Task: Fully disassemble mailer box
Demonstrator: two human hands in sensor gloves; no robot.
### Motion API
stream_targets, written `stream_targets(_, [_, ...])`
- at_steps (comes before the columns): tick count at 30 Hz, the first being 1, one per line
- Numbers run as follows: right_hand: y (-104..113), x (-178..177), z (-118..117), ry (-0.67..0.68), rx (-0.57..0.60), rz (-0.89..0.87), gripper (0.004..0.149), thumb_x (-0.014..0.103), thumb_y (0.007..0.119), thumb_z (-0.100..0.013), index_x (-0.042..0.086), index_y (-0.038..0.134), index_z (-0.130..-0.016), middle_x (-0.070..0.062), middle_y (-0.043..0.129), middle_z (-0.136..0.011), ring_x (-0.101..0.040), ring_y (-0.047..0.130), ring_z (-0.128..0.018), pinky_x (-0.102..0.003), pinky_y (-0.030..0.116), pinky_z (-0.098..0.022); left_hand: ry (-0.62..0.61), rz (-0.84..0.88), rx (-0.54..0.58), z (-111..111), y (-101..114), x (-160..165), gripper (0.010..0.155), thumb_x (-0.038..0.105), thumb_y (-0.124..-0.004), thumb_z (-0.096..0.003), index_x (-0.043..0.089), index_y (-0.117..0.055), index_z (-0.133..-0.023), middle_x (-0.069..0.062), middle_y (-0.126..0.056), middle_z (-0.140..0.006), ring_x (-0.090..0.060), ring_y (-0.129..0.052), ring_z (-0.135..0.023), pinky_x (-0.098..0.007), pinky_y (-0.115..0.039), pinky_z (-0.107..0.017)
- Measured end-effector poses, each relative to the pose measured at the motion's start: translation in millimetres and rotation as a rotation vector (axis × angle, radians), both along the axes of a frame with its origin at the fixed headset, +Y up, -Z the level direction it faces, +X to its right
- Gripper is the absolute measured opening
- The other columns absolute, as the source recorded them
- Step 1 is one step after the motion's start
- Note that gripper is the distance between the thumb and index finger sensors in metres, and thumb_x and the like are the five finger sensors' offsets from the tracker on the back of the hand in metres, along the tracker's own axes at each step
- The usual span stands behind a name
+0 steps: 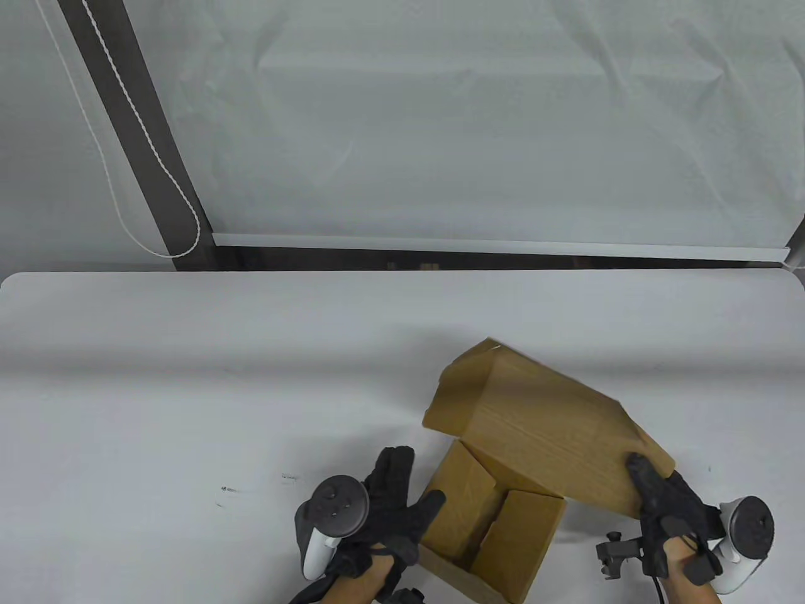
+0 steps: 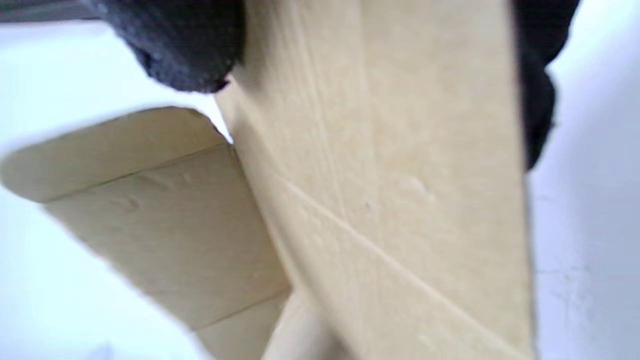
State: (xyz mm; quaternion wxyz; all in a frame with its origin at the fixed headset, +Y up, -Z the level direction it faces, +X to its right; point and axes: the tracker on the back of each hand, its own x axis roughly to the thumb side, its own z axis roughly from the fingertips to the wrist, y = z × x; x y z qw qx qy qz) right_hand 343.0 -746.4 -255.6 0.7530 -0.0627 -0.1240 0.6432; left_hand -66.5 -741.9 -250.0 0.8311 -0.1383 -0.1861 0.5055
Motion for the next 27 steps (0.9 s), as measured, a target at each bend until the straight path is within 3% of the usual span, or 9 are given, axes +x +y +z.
stream_targets(3, [-13.5, 6.9, -2.3, -0.051, -0.071, -0.112, 0.061, 0.041, 0.077, -0.051, -0.007, 0.074, -0.089, -0.029, 0.102, -0.052, -0.038, 0.103, -0.03, -0.061, 0.075, -0.048, -0.094, -0.052, 0.115, 3.6, 6.8, 15.1, 0.084, 0.049, -0.077, -0.0548, 0.021, -0.027, -0.117, -0.02, -0.007, -0.119, -0.052, -0.007, -0.103, -0.071, 0.01, -0.06])
stream_targets(6, [-25.2, 11.7, -4.3, -0.037, -0.114, -0.149, 0.067, 0.042, 0.072, -0.053, -0.008, 0.062, -0.095, -0.028, 0.099, -0.059, -0.037, 0.102, -0.034, -0.06, 0.073, -0.05, -0.236, -0.084, 0.156, 6.9, 7.4, 26.9, 0.078, 0.045, -0.079, -0.0545, 0.016, -0.042, -0.117, -0.014, -0.014, -0.122, -0.048, -0.004, -0.105, -0.07, 0.008, -0.062])
stream_targets(10, [-37.3, 8.8, -7.9, 0.048, -0.12, -0.303, 0.071, 0.039, 0.067, -0.055, -0.009, 0.042, -0.101, -0.031, 0.089, -0.076, -0.04, 0.098, -0.052, -0.063, 0.065, -0.058, -0.334, -0.315, 0.064, 7.1, -4.8, 36.8, 0.082, 0.044, -0.08, -0.0535, 0.005, -0.042, -0.114, -0.017, -0.011, -0.12, -0.038, 0.001, -0.105, -0.064, 0.013, -0.062])
stream_targets(13, [-39.0, 3.6, -10.4, 0.105, -0.123, -0.322, 0.07, 0.036, 0.066, -0.055, -0.008, 0.039, -0.102, -0.033, 0.084, -0.081, -0.041, 0.096, -0.056, -0.064, 0.063, -0.06, -0.213, -0.351, 0.158, 4.7, 1.8, 29.0, 0.084, 0.049, -0.078, -0.0536, 0.01, -0.038, -0.116, -0.018, 0.004, -0.118, -0.042, 0.007, -0.103, -0.066, 0.007, -0.066])
stream_targets(15, [-38.0, 0.6, -13.0, 0.124, -0.136, -0.279, 0.065, 0.035, 0.068, -0.054, -0.005, 0.049, -0.101, -0.032, 0.088, -0.078, -0.038, 0.1, -0.051, -0.063, 0.067, -0.057, -0.143, -0.235, 0.172, -1.3, 3.2, 17.4, 0.08, 0.051, -0.073, -0.0555, 0.016, -0.039, -0.118, -0.016, 0.008, -0.117, -0.041, 0.014, -0.103, -0.065, 0.013, -0.064])
stream_targets(19, [-37.2, -6.9, -18.1, 0.276, -0.158, -0.204, 0.063, 0.035, 0.066, -0.055, -0.007, 0.051, -0.1, -0.032, 0.089, -0.075, -0.036, 0.1, -0.048, -0.063, 0.067, -0.057, 0.044, -0.129, 0.103, -14.7, -1.3, -8.9, 0.08, 0.05, -0.073, -0.0558, 0.014, -0.037, -0.117, -0.019, 0.002, -0.118, -0.045, 0.006, -0.104, -0.068, 0.009, -0.064])
stream_targets(22, [-39.4, -11.2, -19.3, 0.29, -0.169, -0.199, 0.063, 0.035, 0.066, -0.054, -0.009, 0.053, -0.098, -0.031, 0.091, -0.07, -0.035, 0.101, -0.044, -0.063, 0.068, -0.055, 0.076, -0.212, 0.015, -18.7, -7.0, -15.4, 0.08, 0.047, -0.076, -0.0553, 0.013, -0.037, -0.116, -0.024, -0.007, -0.118, -0.052, -0.007, -0.104, -0.072, 0.001, -0.065])
stream_targets(25, [-44.0, -14.1, -18.8, 0.317, -0.173, -0.25, 0.065, 0.037, 0.065, -0.056, -0.008, 0.05, -0.1, -0.031, 0.09, -0.073, -0.035, 0.1, -0.047, -0.063, 0.067, -0.056, -0.032, -0.251, -0.057, -21.1, -12.3, -10.2, 0.076, 0.043, -0.075, -0.057, 0.016, -0.033, -0.115, -0.031, -0.035, -0.116, -0.057, -0.052, -0.096, -0.076, -0.028, -0.065])
stream_targets(27, [-50.0, -12.2, -14.7, 0.273, -0.212, -0.316, 0.068, 0.04, 0.064, -0.057, -0.008, 0.045, -0.101, -0.031, 0.087, -0.077, -0.037, 0.098, -0.052, -0.063, 0.065, -0.058, -0.016, -0.267, -0.026, -19.8, -9.6, -7.8, 0.078, 0.035, -0.073, -0.0578, 0.045, -0.013, -0.108, -0.028, -0.03, -0.116, -0.054, -0.069, -0.086, -0.075, -0.041, -0.063])
